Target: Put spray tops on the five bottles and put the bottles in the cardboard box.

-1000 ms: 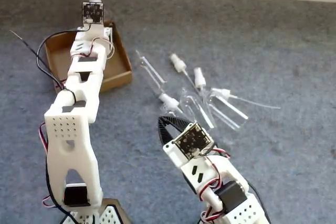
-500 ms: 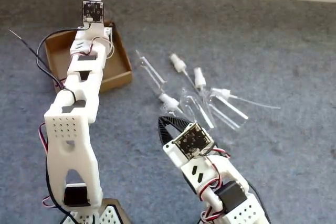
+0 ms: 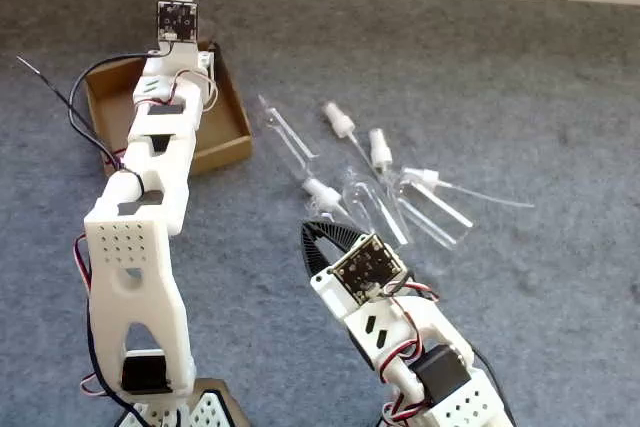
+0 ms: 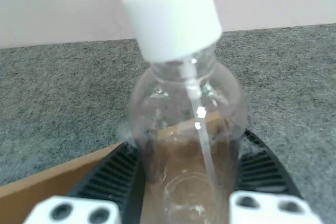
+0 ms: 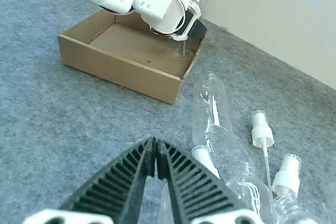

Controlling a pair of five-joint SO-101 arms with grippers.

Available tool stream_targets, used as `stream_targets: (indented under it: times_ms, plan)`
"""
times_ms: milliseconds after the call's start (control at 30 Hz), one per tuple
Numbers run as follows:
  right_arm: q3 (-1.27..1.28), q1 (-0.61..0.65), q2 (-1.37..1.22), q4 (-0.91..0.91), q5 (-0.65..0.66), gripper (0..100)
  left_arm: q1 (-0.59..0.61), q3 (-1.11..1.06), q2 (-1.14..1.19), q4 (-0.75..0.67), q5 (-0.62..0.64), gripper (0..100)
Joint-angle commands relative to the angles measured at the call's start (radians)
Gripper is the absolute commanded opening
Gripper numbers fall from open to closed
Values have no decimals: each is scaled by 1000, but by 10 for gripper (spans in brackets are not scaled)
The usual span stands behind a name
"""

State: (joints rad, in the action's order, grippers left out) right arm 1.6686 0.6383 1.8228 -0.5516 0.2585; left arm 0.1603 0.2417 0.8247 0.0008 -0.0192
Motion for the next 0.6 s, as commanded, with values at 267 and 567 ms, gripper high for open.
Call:
stream_targets:
  times_ms: [267,567]
  plan:
    - [116,-16,16,25,8,8,7,13,-15,71,12,161]
    - [116,-16,16,25,8,8,12,5,-15,89,12,176]
